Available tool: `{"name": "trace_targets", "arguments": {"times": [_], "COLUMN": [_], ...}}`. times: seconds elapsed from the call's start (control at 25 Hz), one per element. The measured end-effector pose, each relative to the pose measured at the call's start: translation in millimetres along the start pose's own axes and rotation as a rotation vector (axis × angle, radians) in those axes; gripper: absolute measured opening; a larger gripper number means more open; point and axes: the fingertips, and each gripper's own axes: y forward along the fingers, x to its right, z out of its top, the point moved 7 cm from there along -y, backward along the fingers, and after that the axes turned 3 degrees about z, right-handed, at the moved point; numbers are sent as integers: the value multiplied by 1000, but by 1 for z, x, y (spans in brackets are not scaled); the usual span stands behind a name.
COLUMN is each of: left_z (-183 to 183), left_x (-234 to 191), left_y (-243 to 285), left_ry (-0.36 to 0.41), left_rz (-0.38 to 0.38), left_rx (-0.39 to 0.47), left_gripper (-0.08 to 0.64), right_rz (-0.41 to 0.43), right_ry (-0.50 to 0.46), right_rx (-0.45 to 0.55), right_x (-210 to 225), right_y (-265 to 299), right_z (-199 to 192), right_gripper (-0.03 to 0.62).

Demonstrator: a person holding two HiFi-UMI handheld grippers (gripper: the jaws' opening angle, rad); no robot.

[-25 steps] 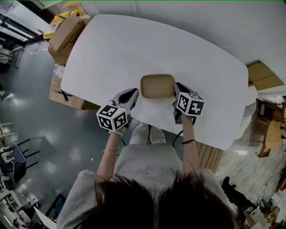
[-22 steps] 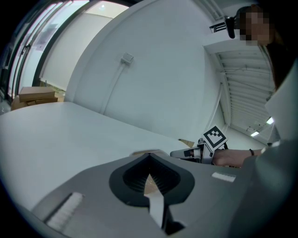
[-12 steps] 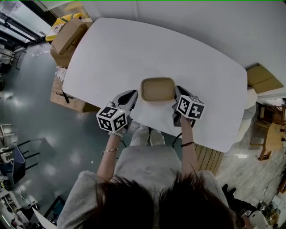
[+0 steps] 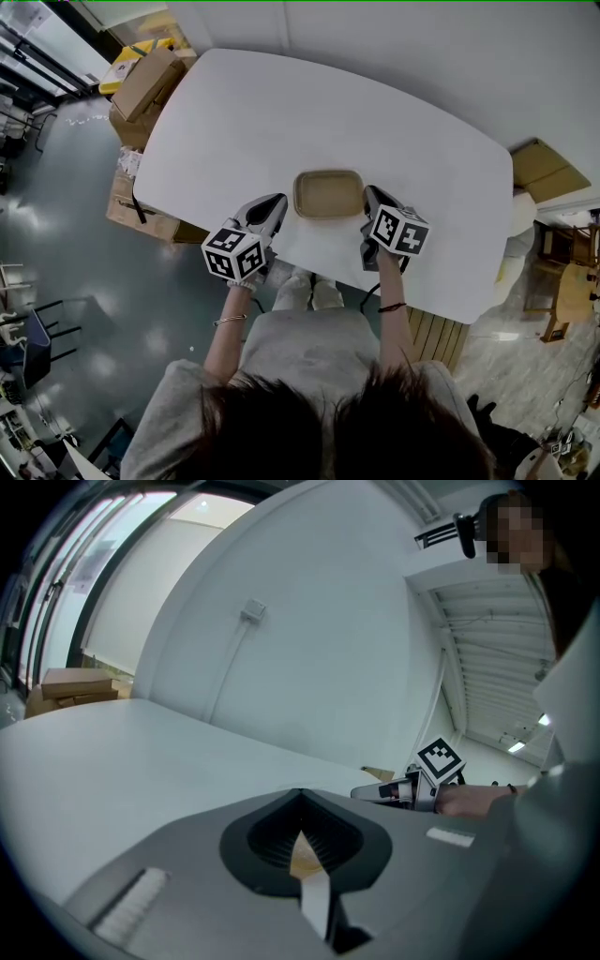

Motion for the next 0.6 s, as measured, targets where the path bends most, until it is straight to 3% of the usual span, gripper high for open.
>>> {"name": "trace_targets", "arguments": {"times": [0.6], "left_z": [16], "left_x": [11], "left_y": [-19], "left_ry": [12], "left_rz": [11], "left_rx": [83], "left_gripper": [-9], "right_rz": [87], "right_ry": [-23], "right_rx": [60], "right_x": [-15], "right_y": [-24], "right_z": [19], "right_gripper": [34]}}
